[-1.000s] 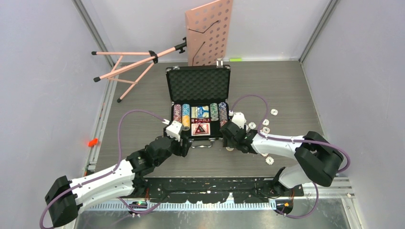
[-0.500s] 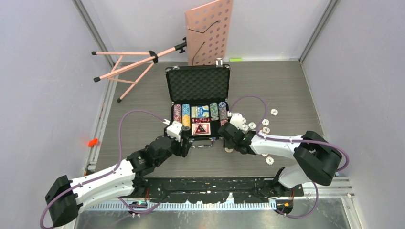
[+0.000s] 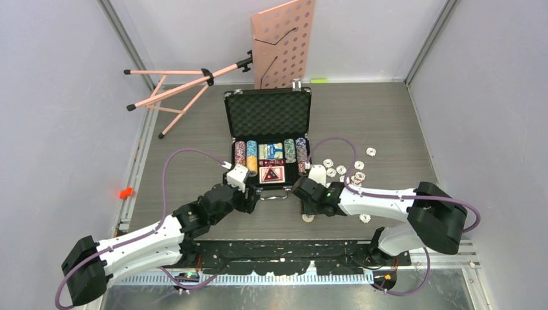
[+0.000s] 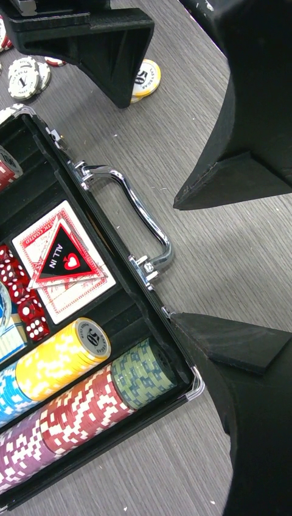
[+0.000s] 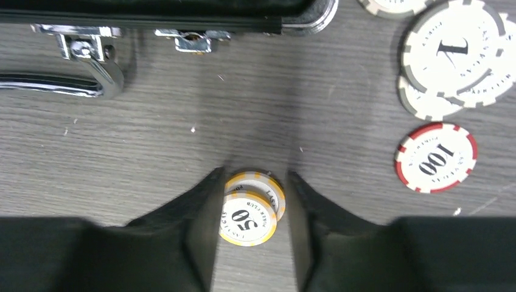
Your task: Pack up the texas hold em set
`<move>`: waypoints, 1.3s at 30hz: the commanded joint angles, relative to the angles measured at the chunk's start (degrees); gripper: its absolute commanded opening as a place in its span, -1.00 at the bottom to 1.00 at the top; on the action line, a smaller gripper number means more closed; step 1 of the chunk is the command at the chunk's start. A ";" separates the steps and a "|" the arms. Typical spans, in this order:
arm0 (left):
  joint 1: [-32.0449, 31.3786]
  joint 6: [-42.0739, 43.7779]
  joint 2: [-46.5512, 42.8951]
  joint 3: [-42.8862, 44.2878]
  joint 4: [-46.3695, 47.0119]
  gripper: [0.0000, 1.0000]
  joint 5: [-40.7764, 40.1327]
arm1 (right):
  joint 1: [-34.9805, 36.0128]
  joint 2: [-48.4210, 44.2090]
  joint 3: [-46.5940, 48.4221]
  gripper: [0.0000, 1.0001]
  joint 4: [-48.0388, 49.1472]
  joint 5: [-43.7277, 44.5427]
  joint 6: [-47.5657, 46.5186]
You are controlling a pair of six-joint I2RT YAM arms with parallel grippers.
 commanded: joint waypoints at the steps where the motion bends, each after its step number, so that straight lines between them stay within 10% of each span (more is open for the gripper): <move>1: -0.12 1.08 0.19 0.11 3.73 0.30 0.56 | 0.27 -1.33 4.19 0.05 -7.28 -1.07 0.65; 10: -0.12 1.16 0.20 0.02 3.85 0.32 0.86 | 0.19 -3.89 6.48 0.82 -10.58 -4.91 -3.75; 39: -0.12 1.34 -0.31 0.28 3.36 0.36 1.22 | -1.38 3.40 10.42 0.66 -18.43 -15.20 -13.90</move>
